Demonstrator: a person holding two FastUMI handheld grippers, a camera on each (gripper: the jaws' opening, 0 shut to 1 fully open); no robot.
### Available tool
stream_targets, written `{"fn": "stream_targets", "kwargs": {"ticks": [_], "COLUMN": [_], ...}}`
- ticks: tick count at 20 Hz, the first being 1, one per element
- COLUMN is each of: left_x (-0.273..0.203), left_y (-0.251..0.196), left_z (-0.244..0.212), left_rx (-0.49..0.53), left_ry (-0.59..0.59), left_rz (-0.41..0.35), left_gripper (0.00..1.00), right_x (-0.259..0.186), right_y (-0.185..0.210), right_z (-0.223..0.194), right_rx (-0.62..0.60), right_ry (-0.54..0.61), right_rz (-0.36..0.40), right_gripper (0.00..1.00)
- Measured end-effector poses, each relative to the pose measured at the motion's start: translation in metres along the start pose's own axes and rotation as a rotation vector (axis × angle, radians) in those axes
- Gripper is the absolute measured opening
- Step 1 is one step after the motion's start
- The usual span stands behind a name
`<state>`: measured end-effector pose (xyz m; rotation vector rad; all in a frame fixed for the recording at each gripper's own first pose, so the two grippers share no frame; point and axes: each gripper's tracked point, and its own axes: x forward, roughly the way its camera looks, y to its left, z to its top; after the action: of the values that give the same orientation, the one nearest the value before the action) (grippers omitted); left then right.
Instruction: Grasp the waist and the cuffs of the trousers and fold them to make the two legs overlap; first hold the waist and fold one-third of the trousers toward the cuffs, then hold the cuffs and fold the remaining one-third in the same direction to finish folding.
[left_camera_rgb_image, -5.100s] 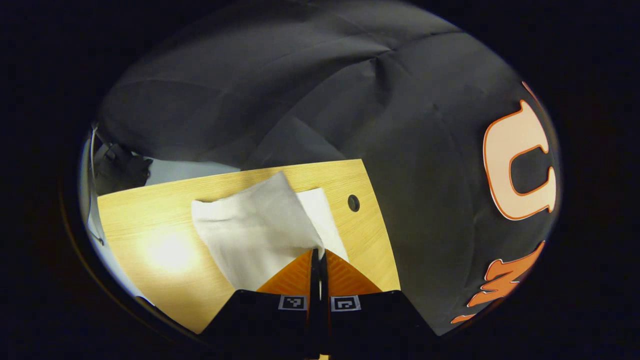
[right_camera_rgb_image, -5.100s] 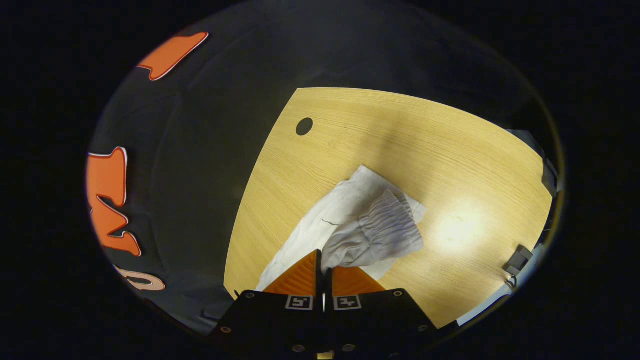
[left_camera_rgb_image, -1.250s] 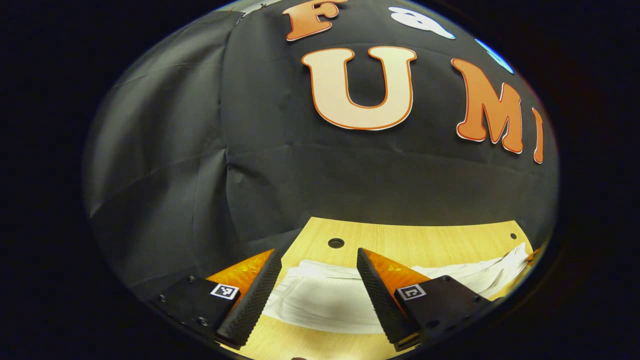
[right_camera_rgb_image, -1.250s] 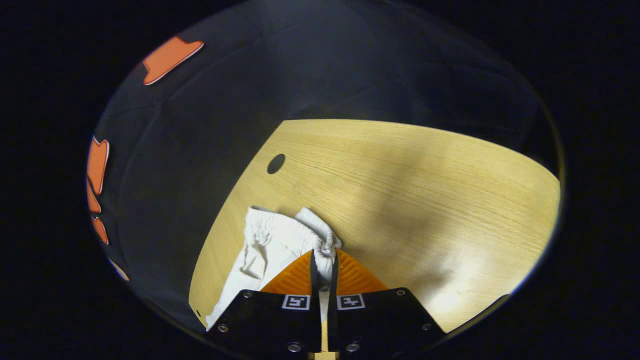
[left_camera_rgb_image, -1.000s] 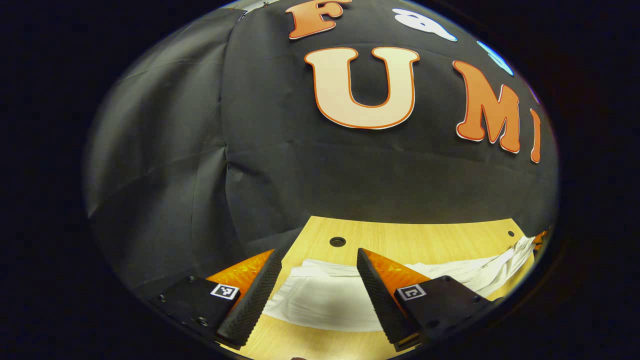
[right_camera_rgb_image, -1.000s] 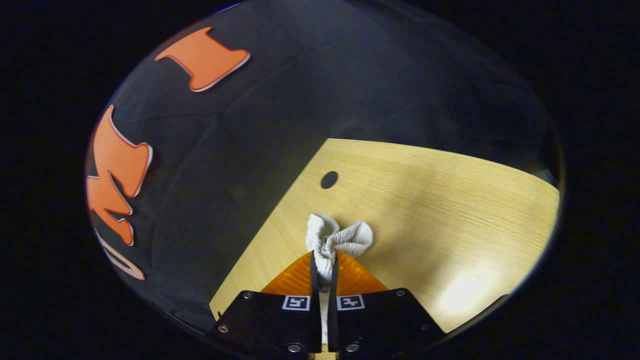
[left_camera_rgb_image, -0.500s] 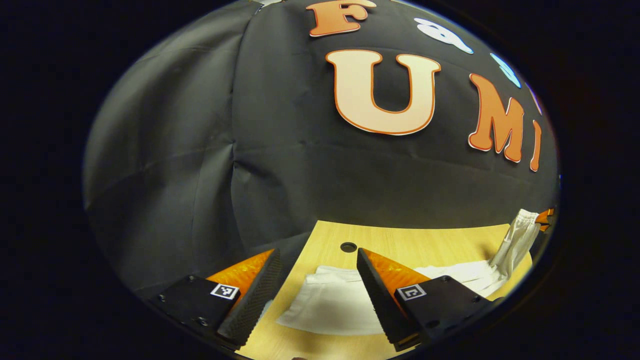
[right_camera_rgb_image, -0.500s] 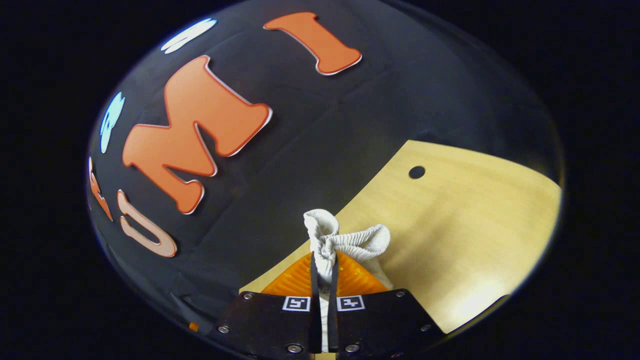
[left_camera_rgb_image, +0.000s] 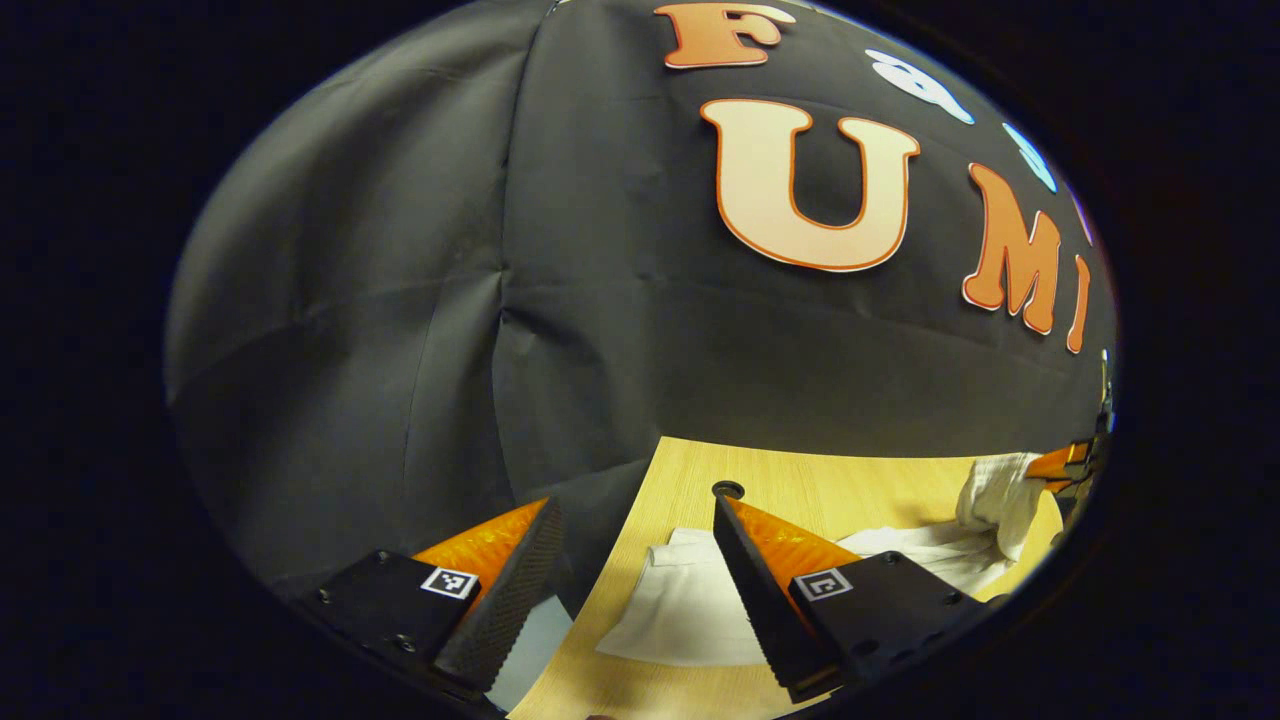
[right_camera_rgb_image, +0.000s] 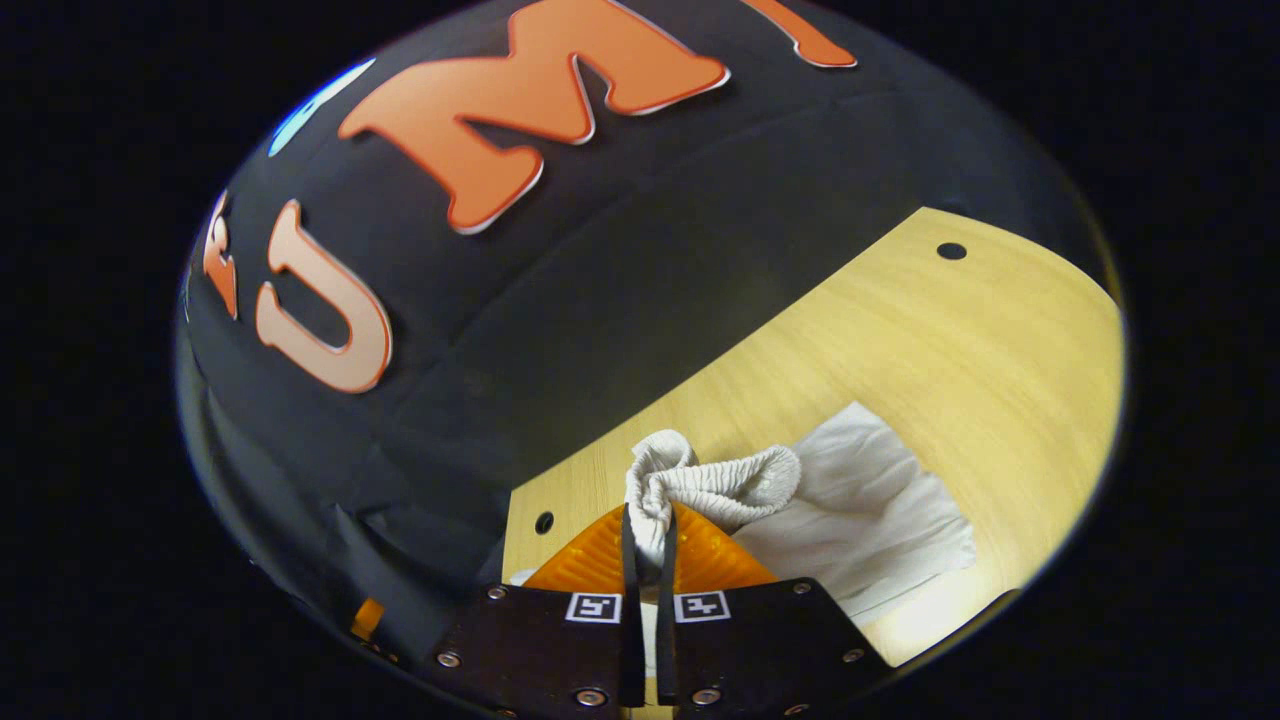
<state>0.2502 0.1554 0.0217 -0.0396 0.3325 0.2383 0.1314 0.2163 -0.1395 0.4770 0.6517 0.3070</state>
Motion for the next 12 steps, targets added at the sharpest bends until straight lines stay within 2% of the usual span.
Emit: {"fn": "stream_targets", "kwargs": {"ticks": [5,7,11,12], "left_x": [0.003,0.004,0.006,0.008], "left_y": [-0.001,-0.001,-0.002,-0.002], "left_z": [-0.004,-0.005,-0.012,-0.015], "left_rx": [-0.016,-0.019,-0.05,-0.061], "left_ry": [0.016,0.02,0.046,0.053], "left_rz": [0.003,0.0,-0.015,-0.018], "left_gripper": [0.99,0.99,0.99,0.99], "right_x": [-0.008,-0.021,-0.018,-0.016], "right_y": [-0.013,-0.016,-0.019,-0.021], "right_z": [0.004,0.02,0.017,0.014], "right_rx": [-0.14,-0.194,-0.237,-0.233], "right_ry": [0.134,0.17,0.231,0.255], "right_rz": [-0.048,-0.066,-0.084,-0.083], "right_gripper": [0.05,0.05,0.16,0.26]}}
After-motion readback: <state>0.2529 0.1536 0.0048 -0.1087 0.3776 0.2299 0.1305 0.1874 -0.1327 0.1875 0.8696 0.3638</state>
